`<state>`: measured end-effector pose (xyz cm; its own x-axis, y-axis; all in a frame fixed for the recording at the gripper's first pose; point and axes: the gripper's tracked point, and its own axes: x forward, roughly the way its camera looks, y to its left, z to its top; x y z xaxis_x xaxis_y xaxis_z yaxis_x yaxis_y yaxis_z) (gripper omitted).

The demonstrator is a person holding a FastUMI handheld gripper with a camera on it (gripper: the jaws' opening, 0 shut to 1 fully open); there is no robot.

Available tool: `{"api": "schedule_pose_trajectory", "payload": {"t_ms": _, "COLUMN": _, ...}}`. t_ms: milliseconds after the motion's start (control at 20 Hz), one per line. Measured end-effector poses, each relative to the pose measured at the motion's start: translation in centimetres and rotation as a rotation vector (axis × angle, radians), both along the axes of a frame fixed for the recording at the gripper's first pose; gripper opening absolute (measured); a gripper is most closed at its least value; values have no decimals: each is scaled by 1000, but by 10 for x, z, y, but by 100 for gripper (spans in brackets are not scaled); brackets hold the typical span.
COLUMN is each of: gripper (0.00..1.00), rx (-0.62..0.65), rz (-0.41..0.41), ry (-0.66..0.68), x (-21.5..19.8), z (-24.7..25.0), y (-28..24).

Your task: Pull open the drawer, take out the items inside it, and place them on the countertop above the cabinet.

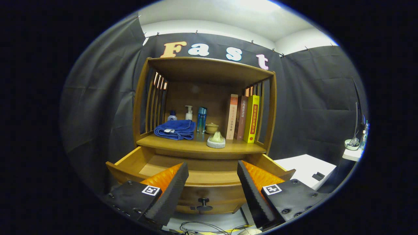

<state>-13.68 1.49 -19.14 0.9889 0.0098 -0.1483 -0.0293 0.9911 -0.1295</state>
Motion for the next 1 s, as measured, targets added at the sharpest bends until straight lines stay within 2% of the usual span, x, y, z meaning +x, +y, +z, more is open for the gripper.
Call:
{"api": "schedule_pose_trajectory", "payload": {"t_ms": 250, "gripper": 98, "rx": -24, "rz": -28, "ry": -13, "x": -15, "z": -17, "y": -9}}
{"api": "schedule_pose_trajectory", "payload": {"t_ms": 400, "gripper": 98, "rx": -14, "rz": -12, "ry": 23, "x": -18, "z": -41, "y": 1}}
{"api": "schedule_pose_trajectory", "payload": {"t_ms": 650, "gripper": 99, "rx": 0, "rz": 1, "ry": 77, "x": -6, "z": -77, "y": 11}}
{"api": "schedule_pose_trajectory", "payload": {"t_ms": 1000, "gripper": 98, "rx": 22, "rz": -30, "ry": 129, "x": 7, "z": -106, "y": 11}}
